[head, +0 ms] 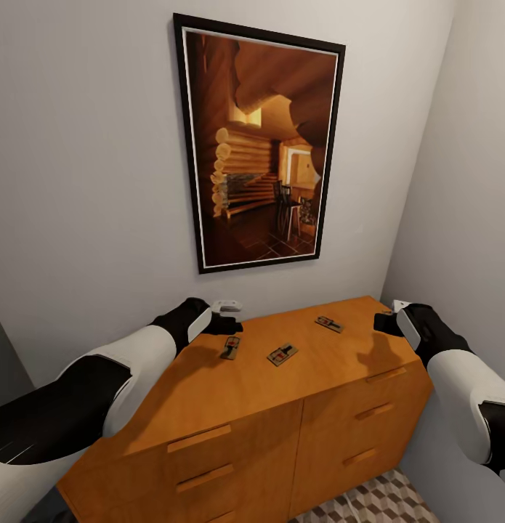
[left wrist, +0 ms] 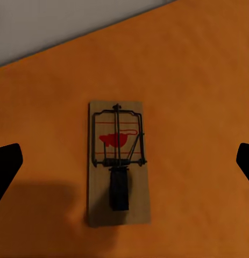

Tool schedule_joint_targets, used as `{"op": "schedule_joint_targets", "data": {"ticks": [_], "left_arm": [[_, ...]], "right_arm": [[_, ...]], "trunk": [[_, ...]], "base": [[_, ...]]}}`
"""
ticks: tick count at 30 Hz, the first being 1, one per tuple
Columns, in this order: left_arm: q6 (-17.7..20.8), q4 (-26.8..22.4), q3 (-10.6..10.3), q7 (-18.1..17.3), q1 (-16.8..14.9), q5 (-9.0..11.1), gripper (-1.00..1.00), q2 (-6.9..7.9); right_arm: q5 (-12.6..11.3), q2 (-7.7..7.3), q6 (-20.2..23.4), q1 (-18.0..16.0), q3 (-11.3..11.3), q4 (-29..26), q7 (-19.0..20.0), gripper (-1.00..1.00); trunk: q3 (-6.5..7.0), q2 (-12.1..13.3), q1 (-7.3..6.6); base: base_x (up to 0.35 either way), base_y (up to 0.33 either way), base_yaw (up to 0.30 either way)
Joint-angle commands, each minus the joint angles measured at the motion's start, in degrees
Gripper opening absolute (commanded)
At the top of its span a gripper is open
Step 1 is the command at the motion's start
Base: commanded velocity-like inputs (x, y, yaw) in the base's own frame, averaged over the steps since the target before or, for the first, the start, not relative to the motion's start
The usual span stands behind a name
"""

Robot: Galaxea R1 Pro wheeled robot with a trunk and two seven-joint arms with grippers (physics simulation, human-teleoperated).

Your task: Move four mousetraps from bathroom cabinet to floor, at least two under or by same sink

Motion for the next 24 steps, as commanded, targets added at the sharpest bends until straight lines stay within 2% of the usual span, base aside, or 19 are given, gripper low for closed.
{"op": "schedule_joint_targets", "data": {"ticks": [1, 5, 9, 12, 24], "left_arm": [[0.1, 0.3, -0.4, -0.1, -0.1, 0.3, 1.00, 0.00], [-0.3, 2.0, -0.4, -0.1, -0.1, 0.4, 1.00, 0.00], [-3.6, 3.9, -0.4, 0.0, -0.1, 0.6, 1.00, 0.00], [-4.5, 4.2, -0.4, 0.0, -0.1, 1.1, 1.00, 0.00], [-5.1, 4.4, -0.4, 0.0, -0.1, 2.3, 1.00, 0.00]], "right_arm": [[-0.7, 0.03, 0.2, 0.0, -0.1, -0.1, -0.4, -1.00], [-0.8, 0.10, 0.2, 0.0, -0.1, 0.0, -0.4, -1.00], [-0.8, 0.16, 0.2, 0.0, -0.1, 0.0, -0.3, -1.00], [-0.8, 0.15, 0.2, 0.0, -0.1, 0.0, -0.3, -1.00], [-0.8, 0.09, 0.2, 0.0, -0.1, 0.0, -0.2, -1.00]], "trunk": [[-0.08, -0.1, 0.00], [-0.08, -0.1, 0.00], [-0.08, -0.1, 0.00], [-0.08, -0.1, 0.00], [-0.08, -0.1, 0.00]], "base": [[0.000, 0.000, 0.000], [0.000, 0.000, 0.000], [0.000, 0.000, 0.000], [0.000, 0.000, 0.000], [0.000, 0.000, 0.000]]}}
